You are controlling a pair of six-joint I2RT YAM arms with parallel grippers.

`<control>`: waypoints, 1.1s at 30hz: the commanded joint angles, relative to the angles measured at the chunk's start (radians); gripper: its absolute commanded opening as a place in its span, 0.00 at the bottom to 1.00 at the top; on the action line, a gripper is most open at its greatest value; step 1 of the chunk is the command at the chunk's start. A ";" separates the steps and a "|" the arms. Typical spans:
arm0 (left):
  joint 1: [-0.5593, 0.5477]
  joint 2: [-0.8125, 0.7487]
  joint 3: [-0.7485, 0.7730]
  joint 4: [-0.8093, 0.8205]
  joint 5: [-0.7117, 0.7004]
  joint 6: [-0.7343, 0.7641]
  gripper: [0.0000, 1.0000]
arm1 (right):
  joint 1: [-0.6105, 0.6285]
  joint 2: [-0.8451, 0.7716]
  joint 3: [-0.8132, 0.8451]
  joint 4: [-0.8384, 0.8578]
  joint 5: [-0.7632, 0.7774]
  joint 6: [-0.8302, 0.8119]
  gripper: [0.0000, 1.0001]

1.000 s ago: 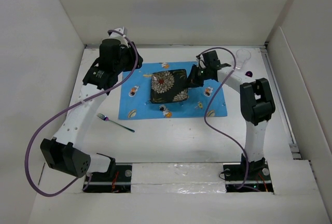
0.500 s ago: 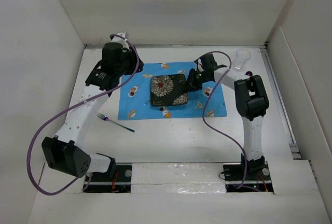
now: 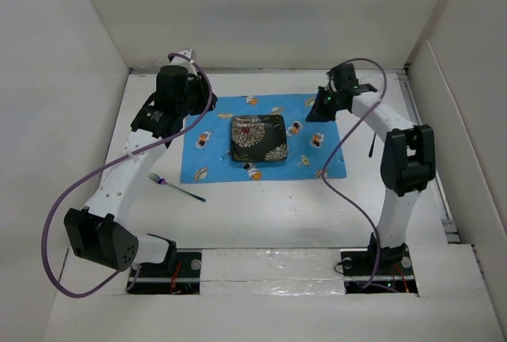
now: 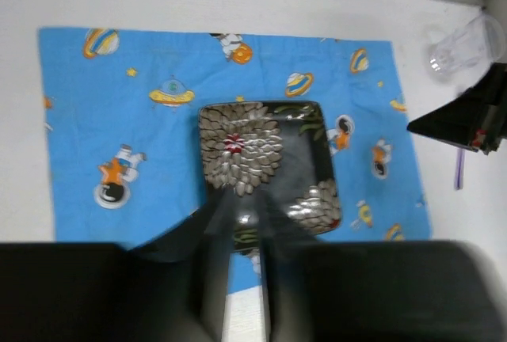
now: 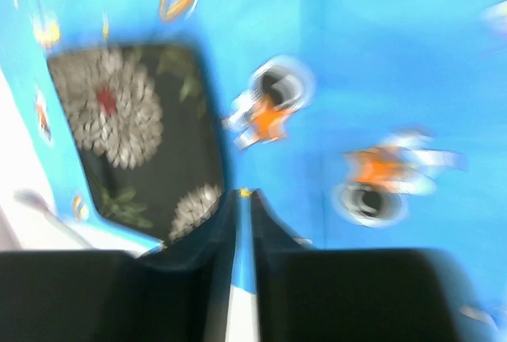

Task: Set the dinner table for one person

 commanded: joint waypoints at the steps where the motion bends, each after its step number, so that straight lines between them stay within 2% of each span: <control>1: 0.004 -0.009 -0.015 0.041 0.034 -0.002 0.13 | -0.120 -0.110 0.056 0.018 0.175 0.017 0.00; 2: 0.004 -0.008 -0.024 0.041 0.043 0.001 0.00 | -0.170 -0.121 0.060 0.041 0.213 0.025 0.00; 3: 0.004 -0.005 -0.047 0.044 0.075 0.011 0.00 | -0.215 -0.121 0.108 0.055 0.329 0.044 0.00; 4: 0.004 -0.005 -0.047 0.051 0.075 0.011 0.00 | -0.215 -0.121 0.109 0.055 0.330 0.044 0.00; 5: 0.004 -0.021 -0.056 0.057 0.075 0.014 0.00 | -0.253 -0.114 0.136 0.041 0.445 0.048 0.00; 6: 0.004 -0.028 -0.065 0.060 0.068 0.017 0.00 | -0.269 -0.101 0.165 0.027 0.493 0.064 0.01; 7: 0.004 -0.035 -0.072 0.058 0.060 0.023 0.00 | -0.283 -0.072 0.190 0.006 0.536 0.067 0.19; 8: 0.004 -0.041 -0.072 0.057 0.057 0.032 0.00 | -0.307 -0.059 0.237 0.000 0.601 0.067 0.28; 10: 0.004 -0.048 -0.069 0.067 0.075 0.067 0.00 | -0.335 0.015 0.292 -0.029 0.617 0.061 0.48; 11: 0.004 -0.054 -0.070 0.084 0.144 0.087 0.02 | -0.347 0.052 0.376 -0.055 0.611 0.061 0.51; 12: -0.007 -0.057 -0.072 0.110 0.188 0.128 0.15 | -0.358 0.087 0.417 -0.080 0.615 0.062 0.54; 13: -0.021 -0.057 -0.057 0.142 0.221 0.147 0.19 | -0.370 0.122 0.456 -0.132 0.623 0.061 0.56; 14: -0.050 -0.049 -0.038 0.150 0.178 0.171 0.22 | -0.370 0.183 0.524 -0.155 0.629 0.061 0.56; 15: -0.138 -0.046 -0.021 0.161 0.120 0.201 0.26 | -0.381 0.207 0.547 -0.177 0.633 0.059 0.56; 17: -0.208 -0.039 -0.006 0.208 -0.024 0.267 0.30 | -0.390 0.250 0.566 -0.166 0.592 0.056 0.56; 19: -0.208 -0.020 0.045 0.193 -0.031 0.230 0.31 | -0.402 0.268 0.569 -0.137 0.534 0.053 0.55; 22: -0.208 -0.028 0.040 0.198 -0.012 0.241 0.34 | -0.402 0.314 0.613 -0.145 0.509 0.054 0.53; 24: -0.208 -0.034 0.025 0.193 0.006 0.236 0.34 | -0.402 0.354 0.644 -0.166 0.506 0.054 0.47; 26: -0.208 -0.038 -0.010 0.181 0.018 0.213 0.34 | -0.402 0.368 0.658 -0.169 0.494 0.058 0.36; 28: -0.208 -0.046 -0.047 0.179 0.026 0.193 0.34 | -0.402 0.362 0.643 -0.157 0.495 0.067 0.03; 29: -0.208 -0.055 -0.058 0.181 0.035 0.184 0.34 | -0.402 0.347 0.624 -0.143 0.517 0.068 0.00; 33: -0.208 -0.069 -0.072 0.175 0.043 0.149 0.34 | -0.380 0.207 0.515 0.001 0.522 0.055 0.00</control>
